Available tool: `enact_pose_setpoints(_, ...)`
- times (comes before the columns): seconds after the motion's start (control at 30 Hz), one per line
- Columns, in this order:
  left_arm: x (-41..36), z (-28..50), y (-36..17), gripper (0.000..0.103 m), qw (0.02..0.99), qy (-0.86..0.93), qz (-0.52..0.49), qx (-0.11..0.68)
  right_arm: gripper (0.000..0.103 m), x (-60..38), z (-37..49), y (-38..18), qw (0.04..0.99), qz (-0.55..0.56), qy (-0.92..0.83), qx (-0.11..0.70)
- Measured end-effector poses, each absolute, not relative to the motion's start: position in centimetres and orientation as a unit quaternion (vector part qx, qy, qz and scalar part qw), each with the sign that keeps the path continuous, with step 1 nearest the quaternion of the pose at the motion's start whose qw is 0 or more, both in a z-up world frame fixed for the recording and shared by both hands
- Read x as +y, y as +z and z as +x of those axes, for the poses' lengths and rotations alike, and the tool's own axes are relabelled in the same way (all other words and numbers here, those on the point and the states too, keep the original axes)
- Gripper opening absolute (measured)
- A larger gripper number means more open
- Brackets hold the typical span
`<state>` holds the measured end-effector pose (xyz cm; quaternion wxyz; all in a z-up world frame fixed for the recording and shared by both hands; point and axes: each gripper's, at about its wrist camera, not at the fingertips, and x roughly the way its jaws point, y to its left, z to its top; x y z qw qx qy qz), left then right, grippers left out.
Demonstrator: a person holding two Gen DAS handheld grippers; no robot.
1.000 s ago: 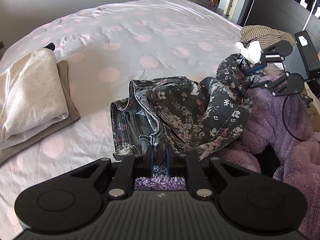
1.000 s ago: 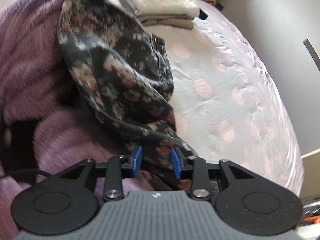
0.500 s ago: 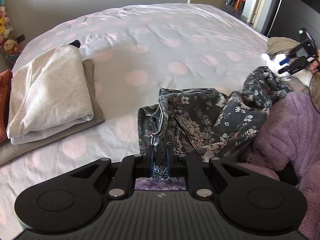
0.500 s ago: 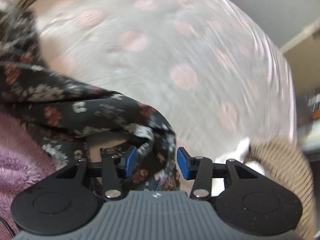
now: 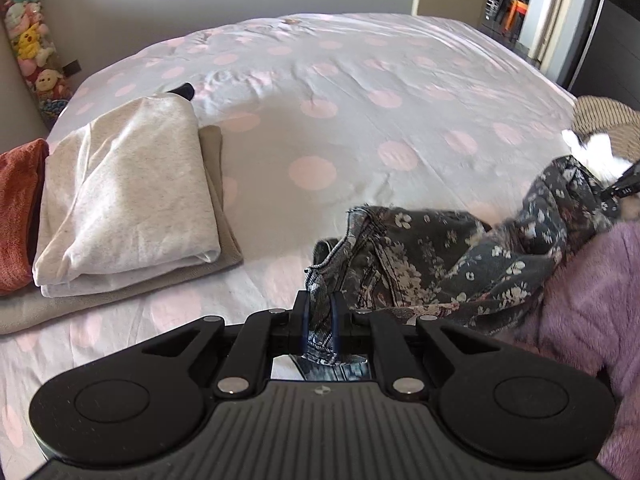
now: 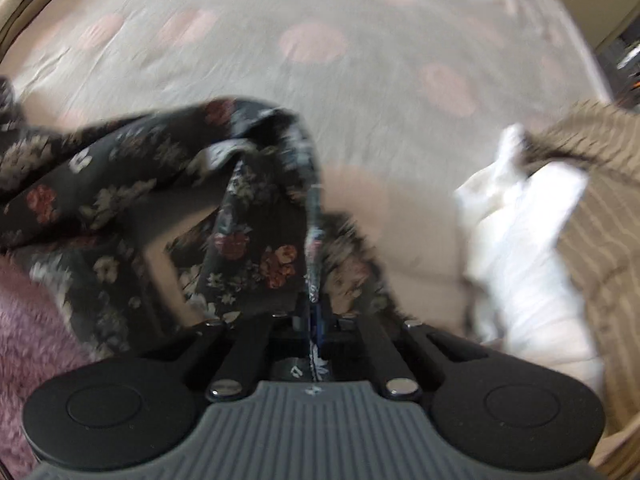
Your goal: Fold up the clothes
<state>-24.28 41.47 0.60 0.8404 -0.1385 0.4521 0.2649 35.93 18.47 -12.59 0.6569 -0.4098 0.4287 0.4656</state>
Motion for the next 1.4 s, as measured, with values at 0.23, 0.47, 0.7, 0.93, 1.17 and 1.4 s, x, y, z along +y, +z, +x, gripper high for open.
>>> enact_pose_setpoints(0.23,43.9,-24.1,1.9,0.008,0.841,0.306,-0.132,0.426,0.003,18.2,39.4,-3.6,0.793,-0.378,0.368,0.306)
enact_pose_setpoints(0.47,45.3,-25.6,2.3,0.007,0.838,0.323,-0.146,0.415,0.003,13.2,40.5,1.4,0.824,-0.333,0.354,0.29)
enact_pose_setpoints(0.7,46.0,-26.0,-0.4,0.007,0.819,0.322,-0.139,0.455,0.003,8.3,37.1,-4.1,0.764,-0.388,0.371,0.357)
enact_pose_setpoints(0.93,46.3,-26.1,-1.7,0.007,0.811,0.327,-0.136,0.466,0.004,4.8,34.4,-12.8,0.679,-0.423,0.378,0.466)
enact_pose_setpoints(1.17,46.2,-25.7,-1.8,0.008,0.807,0.327,-0.127,0.475,0.039,4.7,32.9,-11.1,0.64,-0.444,0.418,0.468)
enact_pose_setpoints(1.4,46.3,-25.2,-2.2,0.008,0.8,0.329,-0.125,0.486,0.056,7.8,32.0,-4.5,0.667,-0.449,0.452,0.387)
